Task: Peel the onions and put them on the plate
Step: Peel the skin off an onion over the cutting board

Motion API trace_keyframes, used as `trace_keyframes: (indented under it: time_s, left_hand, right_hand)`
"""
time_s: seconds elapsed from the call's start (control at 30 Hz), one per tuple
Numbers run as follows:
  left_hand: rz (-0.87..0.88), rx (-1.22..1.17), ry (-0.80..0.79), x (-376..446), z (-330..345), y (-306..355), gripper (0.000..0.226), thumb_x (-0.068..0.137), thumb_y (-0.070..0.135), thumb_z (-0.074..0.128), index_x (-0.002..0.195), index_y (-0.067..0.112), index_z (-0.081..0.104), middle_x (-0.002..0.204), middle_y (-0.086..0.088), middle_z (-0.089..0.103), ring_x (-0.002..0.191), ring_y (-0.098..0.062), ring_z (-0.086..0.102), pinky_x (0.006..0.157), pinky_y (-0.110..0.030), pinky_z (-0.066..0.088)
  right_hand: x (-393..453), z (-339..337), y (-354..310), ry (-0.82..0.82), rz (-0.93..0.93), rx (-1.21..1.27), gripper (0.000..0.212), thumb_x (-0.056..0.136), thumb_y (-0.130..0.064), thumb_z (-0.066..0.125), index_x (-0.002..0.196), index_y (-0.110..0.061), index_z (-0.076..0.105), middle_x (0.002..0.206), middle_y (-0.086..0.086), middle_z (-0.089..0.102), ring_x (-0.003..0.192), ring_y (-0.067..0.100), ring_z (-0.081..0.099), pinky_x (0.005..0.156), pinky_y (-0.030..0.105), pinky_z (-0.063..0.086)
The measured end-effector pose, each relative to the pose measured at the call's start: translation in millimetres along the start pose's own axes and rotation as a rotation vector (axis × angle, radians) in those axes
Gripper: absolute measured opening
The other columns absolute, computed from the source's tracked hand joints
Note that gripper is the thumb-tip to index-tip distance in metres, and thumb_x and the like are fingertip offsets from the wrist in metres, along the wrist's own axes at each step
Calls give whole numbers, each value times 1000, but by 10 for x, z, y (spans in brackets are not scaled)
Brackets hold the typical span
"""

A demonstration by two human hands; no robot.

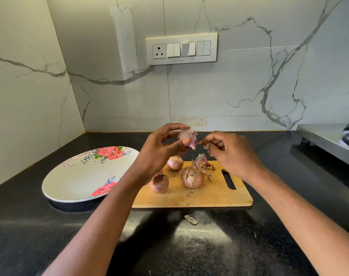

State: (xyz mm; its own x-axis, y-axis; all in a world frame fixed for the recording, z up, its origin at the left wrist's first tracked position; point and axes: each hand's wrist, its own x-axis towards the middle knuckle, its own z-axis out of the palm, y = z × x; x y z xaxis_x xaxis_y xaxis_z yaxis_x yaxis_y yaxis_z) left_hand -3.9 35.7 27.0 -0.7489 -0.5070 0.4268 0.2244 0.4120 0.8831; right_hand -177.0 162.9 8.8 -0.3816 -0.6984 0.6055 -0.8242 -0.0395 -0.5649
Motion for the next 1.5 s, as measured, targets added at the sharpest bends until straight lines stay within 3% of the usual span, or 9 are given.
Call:
trace_keyframes:
  time_s: [0.1, 0.2, 0.27, 0.43, 0.63, 0.87, 1.1, 1.33, 1.5]
  left_hand:
    - [-3, 11, -7, 0, 7, -13, 35, 95, 13, 65, 130, 16, 63, 123, -4, 70, 106, -19, 72, 91, -33, 60]
    - [-9, 30, -3, -3, 14, -19, 35, 96, 13, 64, 131, 16, 63, 122, -2, 70, 105, -17, 72, 91, -31, 59]
    - [-12, 40, -3, 0, 12, -23, 35, 96, 14, 64, 131, 16, 63, 123, -2, 70, 106, -17, 71, 91, -31, 59]
    - [-32, 41, -12, 1, 13, -28, 35, 98, 17, 62, 132, 17, 63, 121, -3, 71, 103, -17, 72, 88, -27, 59]
    - [-94, 4, -26, 15, 11, -35, 36, 97, 22, 63, 133, 17, 58, 112, -7, 75, 96, -17, 74, 86, -27, 58]
    - [-102, -10, -60, 11, 26, -22, 35, 94, 24, 64, 126, 12, 59, 110, -9, 74, 97, -20, 74, 88, -32, 59]
    - [-121, -159, -13, -3, 45, -2, 37, 87, 24, 69, 120, 8, 60, 109, -16, 74, 97, -28, 75, 85, -34, 61]
    - [-96, -167, 31, -5, 86, -26, 27, 92, 11, 70, 116, 4, 62, 113, -16, 72, 97, -30, 74, 85, -36, 61]
    - [-87, -164, 45, -9, 94, -19, 26, 91, 10, 70, 115, 3, 63, 112, -14, 73, 95, -29, 75, 84, -34, 61]
  right_hand:
    - [-22, 7, 46, -152, 5, -138, 24, 101, -8, 58, 107, -23, 74, 95, -8, 72, 82, 17, 70, 73, 34, 57]
    - [-29, 10, 39, -256, 10, -202, 21, 104, -20, 53, 112, -21, 73, 102, -6, 63, 90, 7, 61, 75, 14, 45]
    - [-30, 13, 31, -285, -4, -251, 22, 104, -28, 54, 110, -20, 74, 97, -7, 58, 89, 6, 58, 77, 18, 44]
    - [-30, -21, -8, -169, 5, -77, 19, 93, -13, 71, 110, -22, 72, 90, -19, 66, 82, -13, 62, 72, 3, 44]
    - [-12, -54, -172, -28, -100, 218, 36, 83, -17, 80, 117, -20, 70, 106, -12, 73, 92, -3, 69, 75, 12, 54]
    - [-19, -24, -114, 63, -191, 277, 27, 81, -18, 79, 106, -8, 77, 96, -1, 79, 91, 9, 76, 83, 32, 62]
    - [-51, 4, -161, 86, -244, 244, 21, 88, -3, 74, 107, -12, 74, 94, -16, 74, 89, 1, 74, 81, 19, 59]
    - [-46, 101, -147, 147, -167, 240, 14, 87, -1, 76, 99, -6, 74, 88, -4, 77, 79, 8, 76, 71, 35, 64]
    - [-57, 134, -225, 189, -124, 248, 12, 84, 1, 77, 92, -7, 71, 82, -10, 75, 76, 2, 74, 69, 20, 60]
